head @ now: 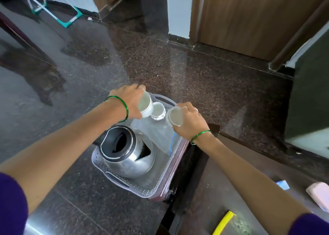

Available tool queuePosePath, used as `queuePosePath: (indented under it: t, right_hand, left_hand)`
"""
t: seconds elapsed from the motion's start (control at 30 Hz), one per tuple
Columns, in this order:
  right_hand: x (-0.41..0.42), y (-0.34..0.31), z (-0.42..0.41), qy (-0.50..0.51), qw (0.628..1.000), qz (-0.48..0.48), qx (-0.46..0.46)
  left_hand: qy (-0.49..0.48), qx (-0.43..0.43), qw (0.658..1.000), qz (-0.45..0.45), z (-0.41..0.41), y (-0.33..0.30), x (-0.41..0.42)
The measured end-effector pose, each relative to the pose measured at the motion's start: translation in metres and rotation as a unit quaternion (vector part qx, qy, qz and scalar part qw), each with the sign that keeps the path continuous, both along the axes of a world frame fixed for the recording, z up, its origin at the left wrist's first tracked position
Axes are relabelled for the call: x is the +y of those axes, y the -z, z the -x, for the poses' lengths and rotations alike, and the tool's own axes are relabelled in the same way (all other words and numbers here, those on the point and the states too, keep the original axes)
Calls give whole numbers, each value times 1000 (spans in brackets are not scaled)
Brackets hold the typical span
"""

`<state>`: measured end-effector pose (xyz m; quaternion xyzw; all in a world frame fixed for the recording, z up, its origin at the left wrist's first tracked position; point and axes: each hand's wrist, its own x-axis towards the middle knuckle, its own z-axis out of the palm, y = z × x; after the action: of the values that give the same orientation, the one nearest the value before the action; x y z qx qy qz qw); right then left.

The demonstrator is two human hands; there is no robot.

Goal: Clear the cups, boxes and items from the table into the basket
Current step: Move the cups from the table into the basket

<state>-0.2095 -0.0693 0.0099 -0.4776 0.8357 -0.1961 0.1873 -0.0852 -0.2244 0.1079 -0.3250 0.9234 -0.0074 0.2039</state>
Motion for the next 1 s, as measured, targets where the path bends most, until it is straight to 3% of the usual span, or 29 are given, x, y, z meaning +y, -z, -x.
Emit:
queuePosePath:
  t: [0.33,0.73,1.0]
  right_hand:
    - [-30,47,6,-3,988,-122,99]
    - [-38,77,10,-15,980,-146,135]
    - [-38,80,10,-25,978,-143,149]
  left_hand:
    - [1,-143,989,-46,-19,39,-57]
    - [14,-165,985,-50,-29,90,-74]
    - [5,-125,988,-90,-31,113,-72]
